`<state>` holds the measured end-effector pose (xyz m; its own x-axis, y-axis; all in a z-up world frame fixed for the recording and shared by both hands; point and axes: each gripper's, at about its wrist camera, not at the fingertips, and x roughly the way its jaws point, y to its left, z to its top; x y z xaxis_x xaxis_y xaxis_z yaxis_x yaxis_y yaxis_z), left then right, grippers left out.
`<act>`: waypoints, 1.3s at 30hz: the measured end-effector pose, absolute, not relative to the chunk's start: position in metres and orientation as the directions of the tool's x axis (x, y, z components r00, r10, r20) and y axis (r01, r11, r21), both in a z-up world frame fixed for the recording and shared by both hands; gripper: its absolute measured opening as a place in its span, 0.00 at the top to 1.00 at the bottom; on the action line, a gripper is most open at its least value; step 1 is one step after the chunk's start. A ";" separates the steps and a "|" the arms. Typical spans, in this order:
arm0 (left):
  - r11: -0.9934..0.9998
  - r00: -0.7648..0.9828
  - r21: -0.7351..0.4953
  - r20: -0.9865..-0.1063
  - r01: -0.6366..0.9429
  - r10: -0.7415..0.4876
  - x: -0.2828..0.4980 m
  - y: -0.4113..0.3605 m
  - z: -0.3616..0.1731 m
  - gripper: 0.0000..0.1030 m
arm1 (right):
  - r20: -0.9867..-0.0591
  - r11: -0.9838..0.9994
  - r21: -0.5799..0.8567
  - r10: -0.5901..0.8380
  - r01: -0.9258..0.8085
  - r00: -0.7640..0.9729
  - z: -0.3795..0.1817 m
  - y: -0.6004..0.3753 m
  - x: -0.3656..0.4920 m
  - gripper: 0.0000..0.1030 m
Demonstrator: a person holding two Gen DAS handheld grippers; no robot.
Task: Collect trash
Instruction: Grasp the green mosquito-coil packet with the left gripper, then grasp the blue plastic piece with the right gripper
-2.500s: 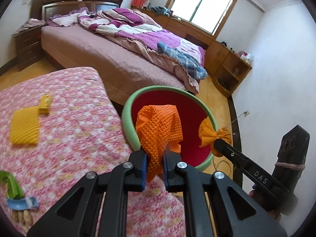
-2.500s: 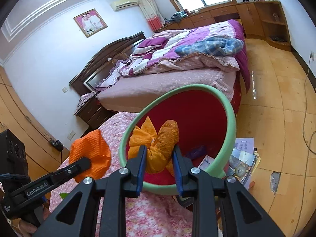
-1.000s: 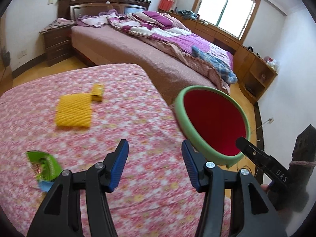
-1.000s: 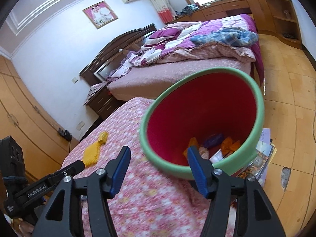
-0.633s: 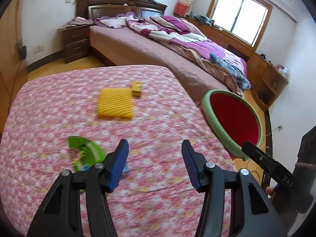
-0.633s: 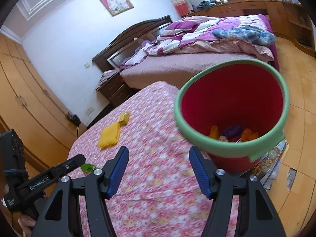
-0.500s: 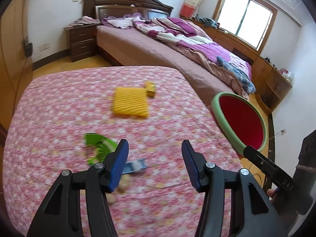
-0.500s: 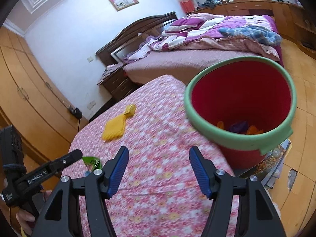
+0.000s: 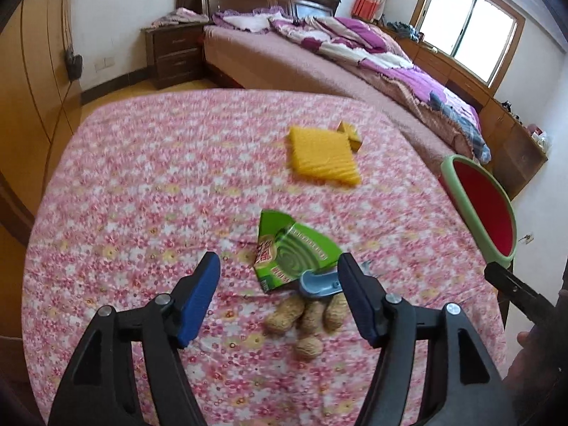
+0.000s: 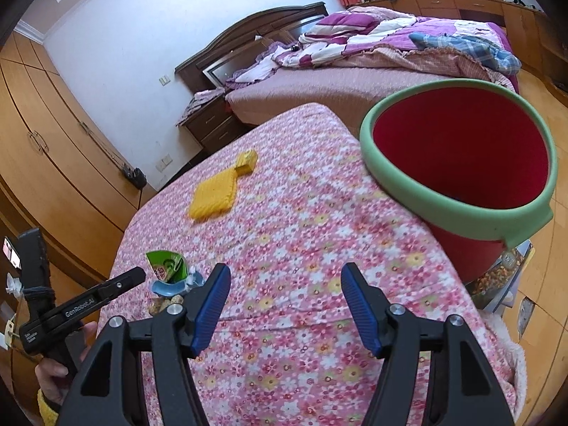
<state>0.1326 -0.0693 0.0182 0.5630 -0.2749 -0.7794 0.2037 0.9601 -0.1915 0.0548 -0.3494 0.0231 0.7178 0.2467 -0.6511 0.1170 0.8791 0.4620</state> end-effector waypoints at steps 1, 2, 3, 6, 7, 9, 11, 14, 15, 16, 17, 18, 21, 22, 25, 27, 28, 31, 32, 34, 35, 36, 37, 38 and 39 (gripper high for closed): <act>0.958 0.557 -0.196 -0.781 0.211 -0.282 0.134 -0.070 0.015 0.33 | -0.655 0.880 0.461 0.248 0.117 0.714 0.022 -0.348 0.056 0.35; 0.953 0.548 -0.203 -0.783 0.224 -0.296 0.135 -0.072 0.012 0.33 | -0.658 0.881 0.459 0.248 0.117 0.711 0.020 -0.347 0.057 0.35; 0.950 0.541 -0.206 -0.785 0.233 -0.303 0.137 -0.075 0.010 0.31 | -0.661 0.882 0.456 0.246 0.119 0.708 0.019 -0.346 0.058 0.35; 0.944 0.521 -0.200 -0.794 0.263 -0.313 0.142 -0.084 0.003 0.30 | -0.668 0.881 0.456 0.249 0.122 0.701 0.015 -0.345 0.059 0.34; 0.944 0.515 -0.194 -0.799 0.267 -0.310 0.144 -0.086 0.001 0.30 | -0.671 0.882 0.455 0.249 0.123 0.699 0.014 -0.345 0.060 0.35; 0.951 0.503 -0.172 -0.816 0.258 -0.285 0.151 -0.092 -0.005 0.30 | -0.675 0.882 0.455 0.250 0.125 0.694 0.012 -0.345 0.061 0.34; 0.956 0.495 -0.164 -0.826 0.245 -0.269 0.156 -0.096 -0.009 0.30 | -0.678 0.880 0.457 0.252 0.128 0.691 0.011 -0.346 0.062 0.34; 0.957 0.487 -0.162 -0.833 0.240 -0.263 0.161 -0.100 -0.015 0.30 | -0.680 0.878 0.460 0.252 0.134 0.689 0.008 -0.350 0.063 0.35; 0.961 0.496 -0.151 -0.832 0.232 -0.250 0.162 -0.101 -0.015 0.32 | -0.681 0.877 0.461 0.251 0.135 0.688 0.007 -0.350 0.064 0.34; 0.966 0.511 -0.133 -0.827 0.223 -0.232 0.162 -0.102 -0.016 0.33 | -0.682 0.876 0.462 0.252 0.136 0.687 0.006 -0.350 0.065 0.34; 0.967 0.519 -0.126 -0.825 0.219 -0.225 0.163 -0.102 -0.017 0.37 | -0.682 0.876 0.462 0.252 0.137 0.686 0.005 -0.351 0.066 0.34; 0.969 0.526 -0.124 -0.821 0.214 -0.221 0.164 -0.103 -0.017 0.43 | -0.682 0.877 0.461 0.252 0.136 0.687 0.004 -0.351 0.067 0.34; 0.972 0.541 -0.146 -0.810 0.186 -0.226 0.167 -0.097 -0.015 0.55 | -0.683 0.878 0.460 0.257 0.130 0.684 0.002 -0.350 0.068 0.34; 0.970 0.542 -0.163 -0.807 0.179 -0.235 0.168 -0.094 -0.015 0.58 | -0.683 0.879 0.460 0.258 0.128 0.683 0.002 -0.349 0.067 0.34; 0.965 0.550 -0.204 -0.794 0.164 -0.261 0.169 -0.084 -0.011 0.61 | -0.684 0.878 0.461 0.258 0.131 0.682 0.001 -0.349 0.067 0.34; 0.965 0.563 -0.212 -0.783 0.155 -0.263 0.167 -0.078 -0.007 0.61 | -0.686 0.876 0.462 0.258 0.135 0.680 0.001 -0.349 0.068 0.34; 0.964 0.569 -0.217 -0.779 0.154 -0.266 0.166 -0.075 -0.006 0.61 | -0.686 0.876 0.462 0.257 0.135 0.680 0.001 -0.349 0.068 0.34; 0.961 0.595 -0.239 -0.755 0.141 -0.275 0.161 -0.066 0.003 0.61 | -0.684 0.879 0.459 0.256 0.130 0.683 0.002 -0.348 0.067 0.34; 0.960 0.605 -0.245 -0.747 0.136 -0.276 0.159 -0.062 0.006 0.61 | -0.684 0.880 0.458 0.257 0.127 0.683 0.002 -0.347 0.067 0.34; 0.959 0.626 -0.249 -0.728 0.136 -0.278 0.155 -0.059 0.012 0.61 | -0.683 0.885 0.451 0.256 0.119 0.684 0.004 -0.343 0.067 0.34; 0.960 0.642 -0.246 -0.716 0.134 -0.273 0.150 -0.056 0.016 0.61 | -0.682 0.886 0.448 0.257 0.114 0.685 0.005 -0.340 0.067 0.34; 0.960 0.652 -0.246 -0.708 0.131 -0.271 0.147 -0.055 0.019 0.61 | -0.681 0.889 0.445 0.259 0.107 0.685 0.007 -0.337 0.067 0.34; 0.959 0.658 -0.251 -0.702 0.127 -0.271 0.144 -0.051 0.021 0.61 | -0.680 0.891 0.442 0.259 0.102 0.685 0.008 -0.335 0.067 0.34; 0.957 0.660 -0.263 -0.699 0.120 -0.275 0.141 -0.048 0.023 0.61 | -0.680 0.894 0.438 0.260 0.095 0.685 0.010 -0.332 0.067 0.34; 0.955 0.659 -0.274 -0.699 0.112 -0.278 0.140 -0.045 0.024 0.61 | -0.679 0.898 0.432 0.262 0.086 0.685 0.012 -0.328 0.068 0.34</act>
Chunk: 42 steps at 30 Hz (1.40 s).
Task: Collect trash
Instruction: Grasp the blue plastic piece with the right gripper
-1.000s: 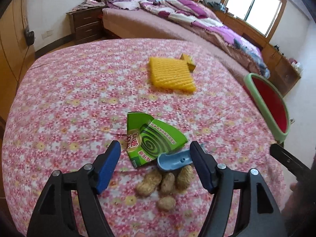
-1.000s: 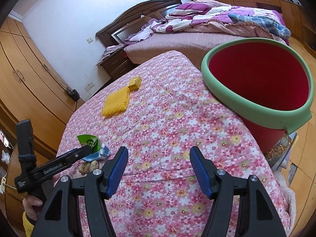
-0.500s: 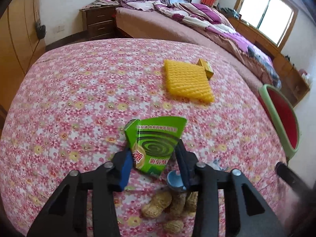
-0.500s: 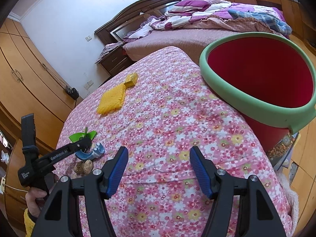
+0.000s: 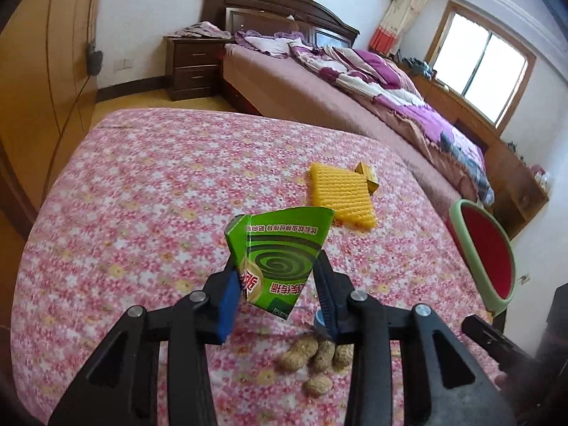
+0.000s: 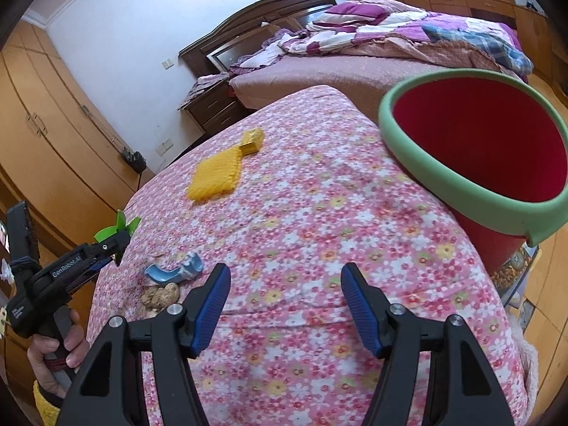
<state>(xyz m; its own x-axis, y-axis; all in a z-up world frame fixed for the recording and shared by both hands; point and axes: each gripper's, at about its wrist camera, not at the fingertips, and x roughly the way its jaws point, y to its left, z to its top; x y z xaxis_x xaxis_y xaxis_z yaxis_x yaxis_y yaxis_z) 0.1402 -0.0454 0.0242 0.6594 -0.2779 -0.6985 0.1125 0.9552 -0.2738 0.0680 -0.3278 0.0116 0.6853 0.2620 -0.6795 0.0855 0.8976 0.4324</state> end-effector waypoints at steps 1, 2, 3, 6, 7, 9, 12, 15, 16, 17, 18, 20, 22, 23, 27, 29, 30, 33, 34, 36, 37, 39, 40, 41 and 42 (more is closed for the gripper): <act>0.953 0.659 -0.285 -0.698 0.105 -0.281 0.137 -0.040 0.025 0.61 | -0.679 0.899 0.430 0.264 0.079 0.685 0.013 -0.325 0.068 0.34; 0.950 0.661 -0.298 -0.695 0.095 -0.284 0.135 -0.035 0.026 0.61 | -0.677 0.902 0.427 0.268 0.069 0.685 0.015 -0.321 0.069 0.34; 0.948 0.664 -0.307 -0.692 0.084 -0.283 0.133 -0.031 0.027 0.61 | -0.675 0.906 0.420 0.272 0.054 0.686 0.018 -0.316 0.070 0.34; 0.944 0.674 -0.326 -0.686 0.054 -0.275 0.127 -0.019 0.029 0.61 | -0.674 0.914 0.406 0.284 0.021 0.682 0.024 -0.302 0.074 0.35; 0.943 0.676 -0.329 -0.684 0.048 -0.273 0.126 -0.017 0.029 0.61 | -0.673 0.915 0.403 0.290 0.008 0.680 0.026 -0.298 0.076 0.34; 0.942 0.683 -0.334 -0.681 0.031 -0.264 0.121 -0.008 0.032 0.61 | -0.675 0.922 0.386 0.299 -0.022 0.674 0.029 -0.285 0.080 0.34; 0.941 0.692 -0.338 -0.678 0.006 -0.248 0.116 0.003 0.033 0.61 | -0.679 0.925 0.376 0.320 -0.061 0.661 0.031 -0.271 0.087 0.34; 0.939 0.695 -0.345 -0.677 -0.008 -0.243 0.110 0.012 0.032 0.61 | -0.686 0.928 0.360 0.335 -0.099 0.646 0.031 -0.254 0.094 0.30; 0.938 0.695 -0.346 -0.678 -0.015 -0.239 0.109 0.015 0.031 0.61 | -0.689 0.926 0.361 0.345 -0.111 0.638 0.030 -0.248 0.097 0.27; 0.937 0.695 -0.348 -0.680 -0.023 -0.236 0.107 0.018 0.030 0.61 | -0.692 0.923 0.367 0.356 -0.117 0.628 0.028 -0.243 0.100 0.27; 0.936 0.695 -0.351 -0.680 -0.030 -0.232 0.106 0.022 0.029 0.61 | -0.697 0.920 0.372 0.362 -0.120 0.619 0.026 -0.238 0.102 0.27; 0.935 0.698 -0.352 -0.681 -0.043 -0.224 0.103 0.028 0.027 0.61 | -0.706 0.918 0.375 0.372 -0.127 0.603 0.021 -0.228 0.107 0.25; 0.937 0.704 -0.344 -0.680 -0.059 -0.205 0.100 0.033 0.027 0.61 | -0.719 0.923 0.361 0.365 -0.132 0.592 0.017 -0.217 0.111 0.21; 0.938 0.707 -0.339 -0.680 -0.066 -0.196 0.099 0.036 0.027 0.61 | -0.723 0.925 0.356 0.364 -0.135 0.587 0.015 -0.213 0.113 0.21; 0.938 0.711 -0.337 -0.679 -0.083 -0.182 0.099 0.044 0.026 0.61 | -0.747 0.936 0.325 0.340 -0.132 0.571 0.008 -0.199 0.123 0.13; 0.935 0.708 -0.345 -0.681 -0.084 -0.188 0.099 0.045 0.024 0.61 | -0.754 0.941 0.314 0.327 -0.125 0.569 0.005 -0.195 0.127 0.12; 0.935 0.706 -0.346 -0.682 -0.082 -0.190 0.099 0.044 0.023 0.61 | -0.759 0.943 0.310 0.323 -0.124 0.565 0.004 -0.192 0.130 0.12; 0.936 0.701 -0.346 -0.685 -0.071 -0.200 0.100 0.041 0.021 0.61 | -0.766 0.947 0.297 0.312 -0.122 0.562 0.001 -0.184 0.135 0.12; 0.936 0.699 -0.345 -0.686 -0.067 -0.203 0.100 0.040 0.020 0.61 | -0.769 0.950 0.288 0.304 -0.119 0.563 0.000 -0.182 0.136 0.12; 0.937 0.695 -0.343 -0.688 -0.061 -0.207 0.101 0.037 0.019 0.62 | -0.775 0.955 0.275 0.289 -0.111 0.562 -0.004 -0.179 0.139 0.12; 0.938 0.694 -0.342 -0.689 -0.059 -0.208 0.100 0.035 0.019 0.61 | -0.774 0.957 0.269 0.282 -0.108 0.567 -0.005 -0.178 0.139 0.13; 0.939 0.691 -0.341 -0.691 -0.055 -0.211 0.101 0.032 0.018 0.61 | -0.771 0.963 0.253 0.260 -0.094 0.581 -0.005 -0.179 0.138 0.21; 0.939 0.690 -0.340 -0.692 -0.053 -0.212 0.101 0.031 0.017 0.61 | -0.770 0.965 0.245 0.250 -0.090 0.587 -0.005 -0.180 0.138 0.25; 0.939 0.688 -0.341 -0.693 -0.051 -0.214 0.102 0.031 0.017 0.61 | -0.769 0.966 0.241 0.246 -0.088 0.590 -0.005 -0.180 0.138 0.25; 0.938 0.687 -0.342 -0.693 -0.049 -0.217 0.102 0.030 0.016 0.62 | -0.763 0.964 0.250 0.252 -0.088 0.595 -0.006 -0.182 0.137 0.26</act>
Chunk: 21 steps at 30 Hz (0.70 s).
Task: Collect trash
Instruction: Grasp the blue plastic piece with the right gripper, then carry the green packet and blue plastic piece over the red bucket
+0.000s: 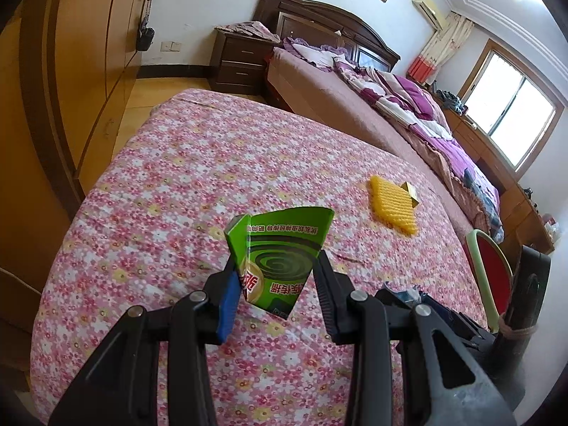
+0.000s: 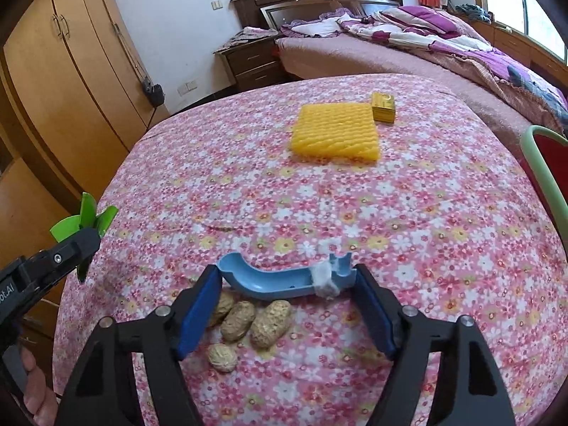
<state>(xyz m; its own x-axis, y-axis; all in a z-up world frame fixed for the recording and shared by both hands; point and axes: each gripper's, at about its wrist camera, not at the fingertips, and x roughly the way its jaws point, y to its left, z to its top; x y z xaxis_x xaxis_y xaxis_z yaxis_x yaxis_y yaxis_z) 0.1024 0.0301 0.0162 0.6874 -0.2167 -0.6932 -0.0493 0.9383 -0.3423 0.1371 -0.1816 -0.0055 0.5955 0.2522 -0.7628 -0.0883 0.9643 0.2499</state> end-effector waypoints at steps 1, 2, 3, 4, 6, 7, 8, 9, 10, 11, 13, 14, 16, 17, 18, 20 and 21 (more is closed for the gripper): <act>0.938 0.686 -0.345 -0.693 -0.045 -0.222 0.102 0.029 0.016 0.61 | -0.760 0.964 0.253 0.253 -0.086 0.599 -0.006 -0.183 0.136 0.26; 0.938 0.685 -0.344 -0.693 -0.043 -0.223 0.102 0.028 0.015 0.61 | -0.756 0.963 0.257 0.254 -0.083 0.603 -0.006 -0.184 0.135 0.26; 0.938 0.684 -0.343 -0.694 -0.041 -0.224 0.102 0.027 0.015 0.62 | -0.754 0.963 0.257 0.255 -0.085 0.605 -0.005 -0.184 0.134 0.26; 0.939 0.683 -0.341 -0.695 -0.039 -0.224 0.102 0.025 0.015 0.61 | -0.752 0.962 0.260 0.259 -0.087 0.606 -0.005 -0.185 0.133 0.26; 0.940 0.685 -0.339 -0.693 -0.035 -0.225 0.101 0.024 0.017 0.61 | -0.745 0.954 0.288 0.278 -0.084 0.607 -0.003 -0.190 0.131 0.26; 0.940 0.687 -0.338 -0.691 -0.033 -0.225 0.101 0.023 0.018 0.61 | -0.741 0.950 0.301 0.286 -0.080 0.608 -0.001 -0.192 0.129 0.26; 0.941 0.689 -0.338 -0.689 -0.031 -0.225 0.100 0.022 0.019 0.61 | -0.735 0.946 0.315 0.293 -0.076 0.612 0.001 -0.194 0.128 0.26; 0.940 0.690 -0.339 -0.687 -0.028 -0.227 0.100 0.022 0.020 0.61 | -0.727 0.943 0.326 0.299 -0.072 0.618 0.004 -0.198 0.126 0.26; 0.940 0.690 -0.341 -0.686 -0.024 -0.231 0.099 0.020 0.021 0.61 | -0.718 0.939 0.336 0.303 -0.069 0.627 0.008 -0.202 0.123 0.26; 0.940 0.691 -0.341 -0.685 -0.022 -0.232 0.099 0.019 0.022 0.61 | -0.708 0.935 0.349 0.309 -0.066 0.635 0.012 -0.206 0.119 0.26; 0.940 0.692 -0.340 -0.682 -0.013 -0.237 0.098 0.015 0.025 0.61 | -0.692 0.928 0.367 0.316 -0.061 0.649 0.019 -0.213 0.114 0.26; 0.940 0.692 -0.340 -0.681 -0.009 -0.240 0.097 0.013 0.026 0.61 | -0.684 0.925 0.374 0.318 -0.058 0.657 0.023 -0.218 0.111 0.26; 0.940 0.692 -0.342 -0.678 0.001 -0.247 0.095 0.009 0.029 0.61 | -0.665 0.922 0.384 0.314 -0.051 0.677 0.031 -0.227 0.104 0.26; 0.939 0.693 -0.343 -0.675 0.008 -0.252 0.093 0.006 0.030 0.61 | -0.657 0.920 0.389 0.313 -0.048 0.686 0.035 -0.232 0.100 0.26; 0.940 0.694 -0.342 -0.673 0.015 -0.256 0.092 0.003 0.033 0.61 | -0.643 0.917 0.396 0.312 -0.045 0.699 0.041 -0.238 0.095 0.26; 0.938 0.698 -0.345 -0.664 0.032 -0.268 0.089 -0.004 0.036 0.61 | -0.623 0.914 0.404 0.307 -0.040 0.720 0.049 -0.248 0.089 0.26; 0.937 0.698 -0.348 -0.660 0.042 -0.276 0.088 -0.006 0.038 0.61 | -0.610 0.913 0.407 0.300 -0.035 0.733 0.054 -0.254 0.085 0.26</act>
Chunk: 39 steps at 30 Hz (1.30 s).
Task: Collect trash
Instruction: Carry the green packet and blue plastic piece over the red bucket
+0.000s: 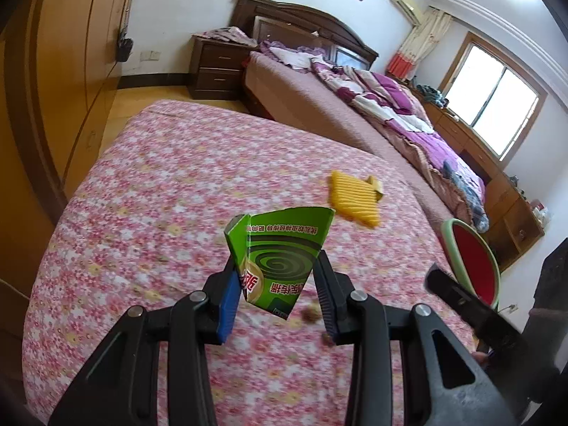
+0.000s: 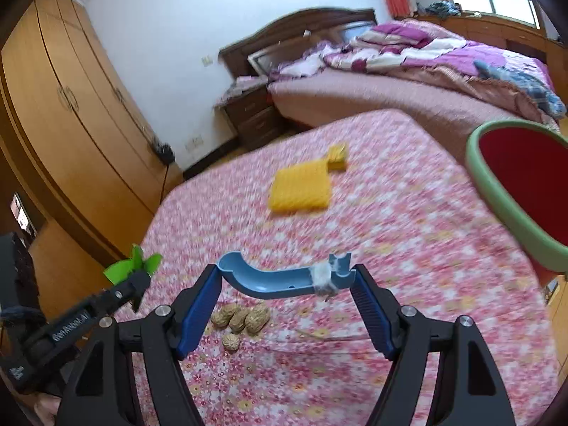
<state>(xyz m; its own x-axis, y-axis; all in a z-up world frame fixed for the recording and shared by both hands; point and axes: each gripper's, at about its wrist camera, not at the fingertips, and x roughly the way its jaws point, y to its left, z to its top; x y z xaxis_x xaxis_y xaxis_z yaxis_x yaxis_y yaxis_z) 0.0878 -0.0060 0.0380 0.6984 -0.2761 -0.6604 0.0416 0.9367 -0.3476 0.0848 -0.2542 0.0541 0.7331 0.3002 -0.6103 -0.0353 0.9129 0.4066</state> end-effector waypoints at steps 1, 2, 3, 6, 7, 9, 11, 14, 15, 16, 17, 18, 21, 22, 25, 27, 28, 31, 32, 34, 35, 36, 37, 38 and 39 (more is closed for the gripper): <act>0.936 0.697 -0.350 -0.659 0.049 -0.283 0.086 -0.009 0.039 0.61 | -0.599 0.913 0.408 0.291 -0.029 0.746 0.059 -0.260 0.081 0.26; 0.933 0.694 -0.354 -0.657 0.061 -0.294 0.085 -0.013 0.041 0.61 | -0.590 0.912 0.410 0.283 -0.022 0.756 0.062 -0.266 0.077 0.26; 0.931 0.692 -0.357 -0.655 0.072 -0.304 0.084 -0.017 0.043 0.61 | -0.577 0.910 0.414 0.272 -0.011 0.770 0.067 -0.274 0.072 0.26; 0.927 0.682 -0.361 -0.653 0.103 -0.330 0.081 -0.029 0.047 0.61 | -0.554 0.904 0.427 0.253 0.009 0.793 0.075 -0.291 0.062 0.26; 0.925 0.678 -0.364 -0.653 0.110 -0.338 0.080 -0.032 0.048 0.61 | -0.547 0.902 0.431 0.246 0.017 0.800 0.077 -0.297 0.059 0.26; 0.917 0.664 -0.377 -0.654 0.130 -0.363 0.078 -0.040 0.051 0.61 | -0.534 0.896 0.442 0.231 0.036 0.813 0.081 -0.311 0.052 0.26; 0.910 0.650 -0.385 -0.655 0.152 -0.386 0.076 -0.049 0.053 0.61 | -0.526 0.890 0.453 0.221 0.050 0.821 0.083 -0.322 0.046 0.26; 0.898 0.627 -0.399 -0.656 0.184 -0.420 0.075 -0.063 0.058 0.61 | -0.516 0.885 0.461 0.204 0.069 0.832 0.084 -0.338 0.039 0.26; 0.894 0.618 -0.404 -0.656 0.196 -0.432 0.075 -0.070 0.060 0.62 | -0.513 0.882 0.465 0.196 0.079 0.836 0.085 -0.345 0.036 0.26; 0.891 0.613 -0.406 -0.656 0.205 -0.440 0.075 -0.075 0.061 0.62 | -0.511 0.879 0.469 0.192 0.084 0.838 0.085 -0.349 0.034 0.26; 0.886 0.604 -0.408 -0.656 0.219 -0.452 0.075 -0.081 0.063 0.62 | -0.508 0.877 0.471 0.188 0.089 0.841 0.086 -0.354 0.032 0.26; 0.882 0.597 -0.410 -0.656 0.232 -0.462 0.075 -0.088 0.065 0.62 | -0.508 0.876 0.473 0.180 0.098 0.842 0.086 -0.360 0.029 0.26; 0.872 0.574 -0.409 -0.659 0.269 -0.486 0.075 -0.109 0.071 0.61 | -0.503 0.871 0.478 0.166 0.113 0.848 0.086 -0.375 0.027 0.26; 0.870 0.570 -0.408 -0.659 0.277 -0.491 0.074 -0.114 0.072 0.62 | -0.501 0.870 0.479 0.161 0.117 0.850 0.087 -0.380 0.026 0.26; 0.859 0.550 -0.406 -0.660 0.312 -0.512 0.078 -0.134 0.078 0.62 | -0.494 0.868 0.479 0.139 0.135 0.858 0.089 -0.397 0.022 0.26; 0.852 0.536 -0.400 -0.663 0.336 -0.523 0.082 -0.150 0.081 0.62 | -0.491 0.868 0.475 0.124 0.146 0.862 0.091 -0.409 0.021 0.26; 0.851 0.532 -0.395 -0.664 0.347 -0.525 0.084 -0.158 0.083 0.62 | -0.491 0.868 0.472 0.116 0.152 0.864 0.091 -0.414 0.021 0.26; 0.845 0.516 -0.386 -0.671 0.370 -0.533 0.089 -0.177 0.084 0.62 | -0.492 0.867 0.466 0.091 0.174 0.866 0.091 -0.432 0.020 0.26; 0.841 0.505 -0.386 -0.675 0.379 -0.538 0.092 -0.185 0.084 0.61 | -0.493 0.867 0.466 0.085 0.180 0.866 0.091 -0.437 0.021 0.26; 0.835 0.491 -0.384 -0.680 0.394 -0.544 0.095 -0.199 0.083 0.62 | -0.496 0.866 0.461 0.069 0.195 0.866 0.092 -0.449 0.022 0.26; 0.832 0.484 -0.381 -0.683 0.404 -0.547 0.097 -0.207 0.083 0.62 | -0.498 0.866 0.458 0.059 0.204 0.865 0.092 -0.454 0.022 0.26; 0.829 0.479 -0.378 -0.685 0.411 -0.550 0.098 -0.213 0.083 0.62 | -0.500 0.865 0.455 0.049 0.213 0.865 0.091 -0.460 0.022 0.26; 0.827 0.472 -0.376 -0.688 0.419 -0.552 0.099 -0.220 0.083 0.62 | -0.501 0.863 0.454 0.042 0.221 0.864 0.091 -0.467 0.022 0.26; 0.822 0.463 -0.375 -0.690 0.429 -0.557 0.102 -0.229 0.082 0.62 | -0.503 0.861 0.455 0.037 0.228 0.864 0.091 -0.472 0.022 0.26; 0.818 0.457 -0.374 -0.691 0.437 -0.560 0.104 -0.234 0.082 0.62 | -0.505 0.859 0.456 0.033 0.234 0.863 0.090 -0.478 0.023 0.26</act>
<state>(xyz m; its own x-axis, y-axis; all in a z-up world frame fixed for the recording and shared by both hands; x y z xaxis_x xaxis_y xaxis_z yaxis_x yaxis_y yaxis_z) 0.1038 -0.2342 0.0820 0.4574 -0.5600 -0.6907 0.4365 0.8181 -0.3743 0.0232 -0.4777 0.0903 0.8628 0.0330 -0.5045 0.2340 0.8585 0.4562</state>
